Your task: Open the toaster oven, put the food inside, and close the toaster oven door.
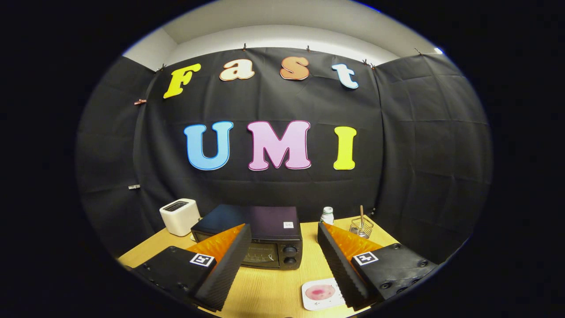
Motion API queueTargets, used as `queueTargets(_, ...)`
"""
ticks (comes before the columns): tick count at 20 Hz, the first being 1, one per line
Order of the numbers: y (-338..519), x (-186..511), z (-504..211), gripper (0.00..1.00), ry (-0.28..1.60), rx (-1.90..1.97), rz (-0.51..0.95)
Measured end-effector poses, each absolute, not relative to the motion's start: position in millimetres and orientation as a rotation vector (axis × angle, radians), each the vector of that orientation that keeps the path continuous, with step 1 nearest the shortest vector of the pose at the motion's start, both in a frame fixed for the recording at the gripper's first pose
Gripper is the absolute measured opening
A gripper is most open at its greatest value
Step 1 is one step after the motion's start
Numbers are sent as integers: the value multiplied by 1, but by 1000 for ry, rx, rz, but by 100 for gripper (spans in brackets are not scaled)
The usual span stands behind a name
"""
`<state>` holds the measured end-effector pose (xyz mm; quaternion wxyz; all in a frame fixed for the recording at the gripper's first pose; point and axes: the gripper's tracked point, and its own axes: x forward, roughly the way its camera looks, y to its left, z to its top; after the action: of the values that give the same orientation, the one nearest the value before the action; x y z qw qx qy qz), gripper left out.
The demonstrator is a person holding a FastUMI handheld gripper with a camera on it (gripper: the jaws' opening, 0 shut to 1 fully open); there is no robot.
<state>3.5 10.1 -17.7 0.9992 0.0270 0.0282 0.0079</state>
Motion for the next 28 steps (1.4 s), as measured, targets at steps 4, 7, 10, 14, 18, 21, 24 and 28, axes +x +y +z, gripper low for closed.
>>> queueTargets(4, 14, 12, -26, 98, 81, 62, 12)
queueTargets(7, 19, 25, -41, 98, 137, 67, -4)
queueTargets(10, 29, 40, -47, 99, 169, 107, -12)
queueTargets(14, 47, 68, -63, 98, 194, 75, -8)
queueTargets(18, 83, 98, -70, 99, 194, 85, 27)
queueTargets(21, 110, 116, -84, 99, 215, 96, 46)
queueTargets(24, 132, 134, -104, 98, 241, 78, 59)
queueTargets(28, 149, 154, -136, 99, 295, 74, 48)
